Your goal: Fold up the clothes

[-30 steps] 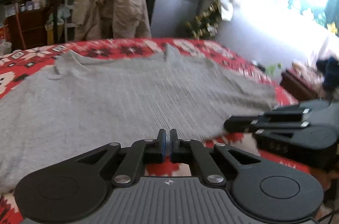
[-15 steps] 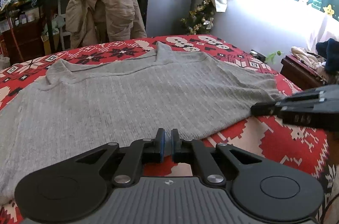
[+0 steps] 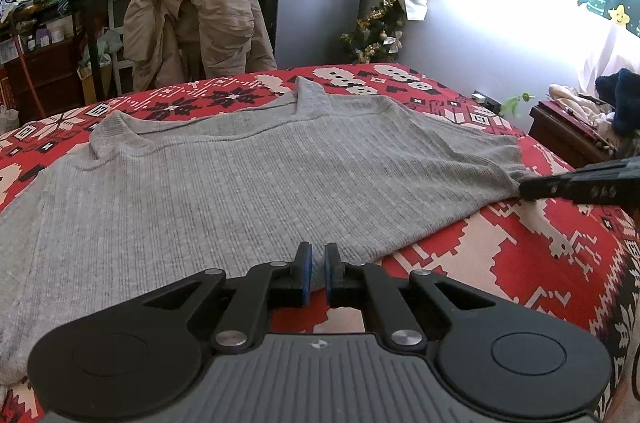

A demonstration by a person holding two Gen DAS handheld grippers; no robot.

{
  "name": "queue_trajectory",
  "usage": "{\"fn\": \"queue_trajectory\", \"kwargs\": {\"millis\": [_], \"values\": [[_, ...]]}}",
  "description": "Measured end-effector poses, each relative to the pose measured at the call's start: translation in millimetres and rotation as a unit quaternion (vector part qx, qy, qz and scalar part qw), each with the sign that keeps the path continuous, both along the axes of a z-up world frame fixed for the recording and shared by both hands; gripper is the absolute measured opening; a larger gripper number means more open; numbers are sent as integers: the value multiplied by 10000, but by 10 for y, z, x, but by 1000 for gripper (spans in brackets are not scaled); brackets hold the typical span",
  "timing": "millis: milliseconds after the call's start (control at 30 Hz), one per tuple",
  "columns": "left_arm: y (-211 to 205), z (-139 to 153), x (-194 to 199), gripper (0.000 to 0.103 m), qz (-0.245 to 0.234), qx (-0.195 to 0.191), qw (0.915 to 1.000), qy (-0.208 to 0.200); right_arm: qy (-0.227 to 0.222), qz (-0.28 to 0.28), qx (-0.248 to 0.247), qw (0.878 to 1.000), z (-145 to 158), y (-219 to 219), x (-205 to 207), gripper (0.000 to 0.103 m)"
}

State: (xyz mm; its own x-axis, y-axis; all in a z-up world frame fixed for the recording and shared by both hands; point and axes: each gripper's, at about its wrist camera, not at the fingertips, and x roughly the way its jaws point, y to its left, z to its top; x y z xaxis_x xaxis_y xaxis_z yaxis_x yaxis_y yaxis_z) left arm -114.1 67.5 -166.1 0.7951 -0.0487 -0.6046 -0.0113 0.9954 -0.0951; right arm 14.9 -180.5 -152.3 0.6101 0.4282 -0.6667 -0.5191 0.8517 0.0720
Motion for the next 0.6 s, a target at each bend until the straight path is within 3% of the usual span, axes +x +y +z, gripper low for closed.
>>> {"fn": "queue_trajectory", "kwargs": {"millis": [100,200,300,400,433,600], "values": [[4,5,-3,6,21,-28,10000,14,-46,-99,153,9998,121,-85,-17,6],[3,5,-2,6,40,-34,10000,11,-19,-295,272,9992,208,-212,5,20],[-5,0,-5,6,44,-5,10000,7,283,-450,451,9976,170,-308,114,23],[-6,2,-5,6,49,27,10000,16,488,-480,564,9961,104,-312,198,21],[-10,4,-6,6,49,48,10000,21,579,-476,574,9955,75,-307,215,9],[-22,8,-16,7,40,115,9999,33,782,-451,460,9949,-23,-330,159,7]]}}
